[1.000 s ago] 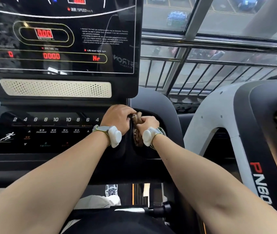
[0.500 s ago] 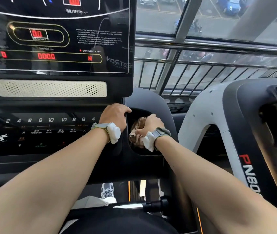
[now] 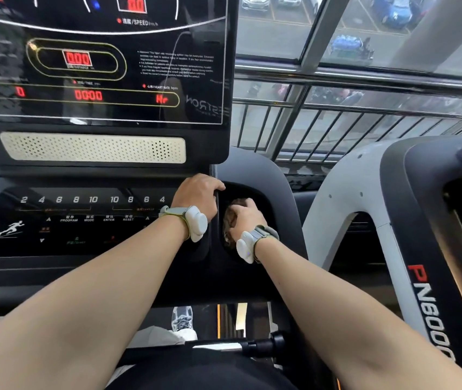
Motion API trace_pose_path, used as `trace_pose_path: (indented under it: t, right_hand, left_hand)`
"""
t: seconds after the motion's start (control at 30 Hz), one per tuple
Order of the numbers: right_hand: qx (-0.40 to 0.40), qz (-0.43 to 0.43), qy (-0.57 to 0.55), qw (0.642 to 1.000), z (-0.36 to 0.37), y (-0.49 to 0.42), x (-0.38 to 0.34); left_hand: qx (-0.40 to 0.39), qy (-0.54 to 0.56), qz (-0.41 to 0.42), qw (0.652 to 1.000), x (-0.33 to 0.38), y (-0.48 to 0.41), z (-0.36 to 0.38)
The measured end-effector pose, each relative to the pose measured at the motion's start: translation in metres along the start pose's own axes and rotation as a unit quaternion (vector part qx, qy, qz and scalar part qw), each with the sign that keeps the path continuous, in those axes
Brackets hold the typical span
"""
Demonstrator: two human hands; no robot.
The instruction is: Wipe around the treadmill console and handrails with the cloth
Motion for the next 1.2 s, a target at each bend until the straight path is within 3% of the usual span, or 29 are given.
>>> trace_pose_path:
  t: [0.2, 0.5, 0.77, 1.03, 1.2]
  right_hand:
    - [-0.038, 0.055, 0.122, 0.990, -0.002, 0.011, 0.011]
    - [-0.133, 0.032, 0.070, 0.988, 0.005, 0.017, 0.015]
    - [-0.142, 0.072, -0.161, 0.974, 0.012, 0.006, 0.016]
    - [-0.032, 0.108, -0.346, 0.931, 0.002, -0.015, 0.016]
    - [-0.023, 0.102, -0.411, 0.906, 0.004, -0.023, 0.011]
  left_hand:
    - [-0.006, -0.002, -0.011, 1.000, -0.004, 0.002, 0.003]
    - [-0.015, 0.008, -0.027, 0.999, -0.008, 0.003, 0.006]
    - [-0.014, 0.019, -0.025, 0.999, -0.010, 0.000, 0.006]
    - [-0.011, 0.018, -0.012, 1.000, -0.005, -0.002, 0.003]
    - [-0.036, 0.031, -0.016, 0.999, -0.009, -0.001, 0.002]
Point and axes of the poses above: each hand's wrist, its own y-axis away from the middle knuckle, its own z-axis out of the palm, x = y × z, the point moved 9 cm from there along -y, towards the middle knuckle, and after that the axes turned 6 degrees about x, right-handed, at the moved point
